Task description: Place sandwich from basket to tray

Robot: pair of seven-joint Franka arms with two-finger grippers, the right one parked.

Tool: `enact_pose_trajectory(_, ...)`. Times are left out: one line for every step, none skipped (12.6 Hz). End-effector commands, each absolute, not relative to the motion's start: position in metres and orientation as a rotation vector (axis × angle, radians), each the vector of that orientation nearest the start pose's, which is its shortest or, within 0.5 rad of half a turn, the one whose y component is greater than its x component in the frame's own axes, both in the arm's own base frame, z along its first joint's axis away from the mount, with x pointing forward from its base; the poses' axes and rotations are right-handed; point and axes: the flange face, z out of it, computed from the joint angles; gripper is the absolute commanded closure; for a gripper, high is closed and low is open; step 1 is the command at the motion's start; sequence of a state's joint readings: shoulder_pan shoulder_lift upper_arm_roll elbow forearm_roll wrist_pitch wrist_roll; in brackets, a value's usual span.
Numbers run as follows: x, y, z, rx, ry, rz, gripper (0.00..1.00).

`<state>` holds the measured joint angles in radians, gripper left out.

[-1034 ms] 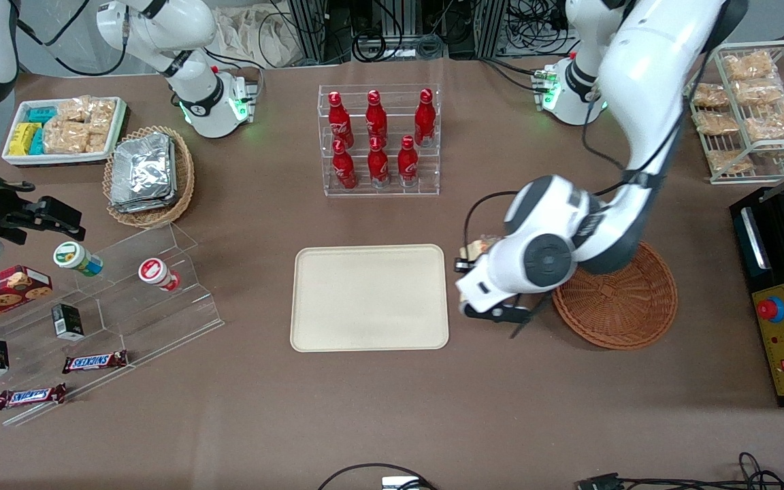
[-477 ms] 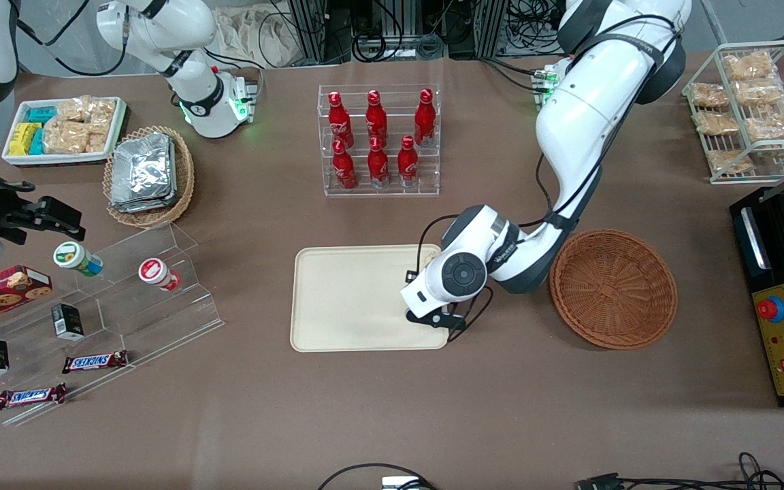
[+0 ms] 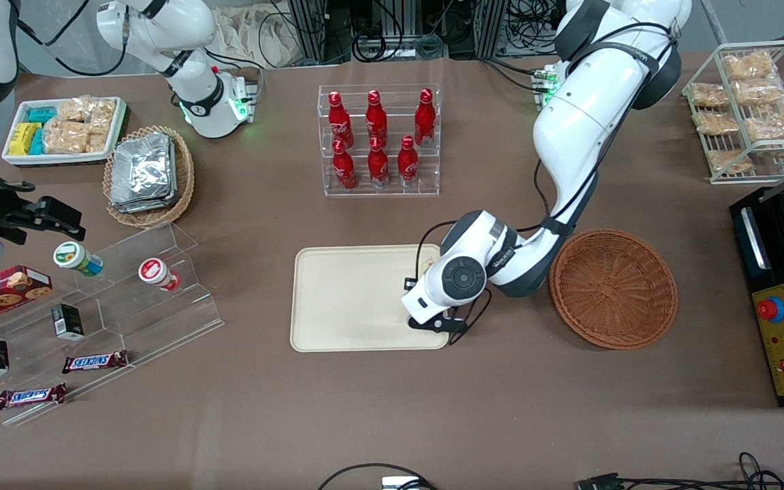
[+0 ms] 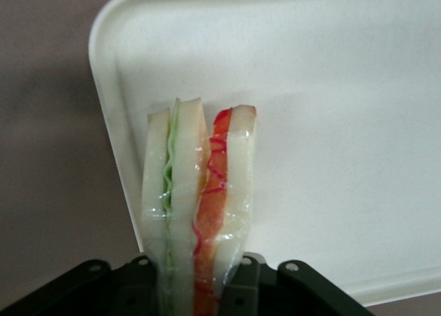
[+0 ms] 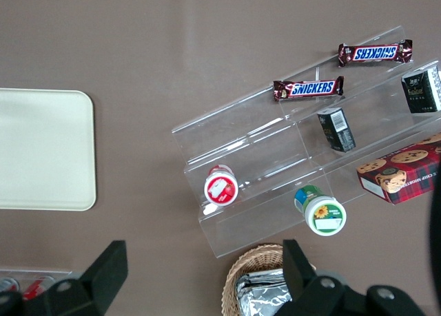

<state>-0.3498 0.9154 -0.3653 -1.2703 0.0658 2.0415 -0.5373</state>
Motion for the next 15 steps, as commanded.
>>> enact_pose_trajectory(0.612,-0.431,0.230,-3.263,0.116,0.290,0.00)
enact_pose_trajectory(0.613,-0.431,0.232,-3.266,0.115,0.283,0.00)
enact_pose_trajectory(0.613,-0.430,0.237,-3.270,0.110,0.285,0.00)
enact_pose_trajectory(0.613,-0.430,0.239,-3.267,0.104,0.296,0.00)
enact_pose_trajectory(0.614,-0.429,0.248,-3.269,0.097,0.291,0.00)
enact_pose_trajectory(0.615,-0.426,0.263,-3.257,0.099,0.309,0.00)
enact_pose_trajectory(0.622,-0.417,0.299,-3.240,0.077,0.329,0.00)
enact_pose_trajectory(0.631,-0.394,0.336,-3.200,0.030,0.337,0.00)
enact_pose_trajectory(0.633,-0.371,0.376,-3.155,0.000,0.327,0.00)
enact_pose_trajectory(0.632,-0.346,0.420,-3.120,-0.029,0.283,0.00)
enact_pose_trajectory(0.629,-0.317,0.459,-3.079,-0.074,0.259,0.00)
enact_pose_trajectory(0.625,-0.284,0.488,-3.036,-0.065,0.285,0.00)
enact_pose_trajectory(0.619,-0.250,0.518,-3.011,0.032,0.322,0.00)
enact_pose_trajectory(0.614,-0.210,0.543,-2.982,0.094,0.360,0.00)
enact_pose_trajectory(0.605,-0.176,0.563,-2.957,0.131,0.426,0.00)
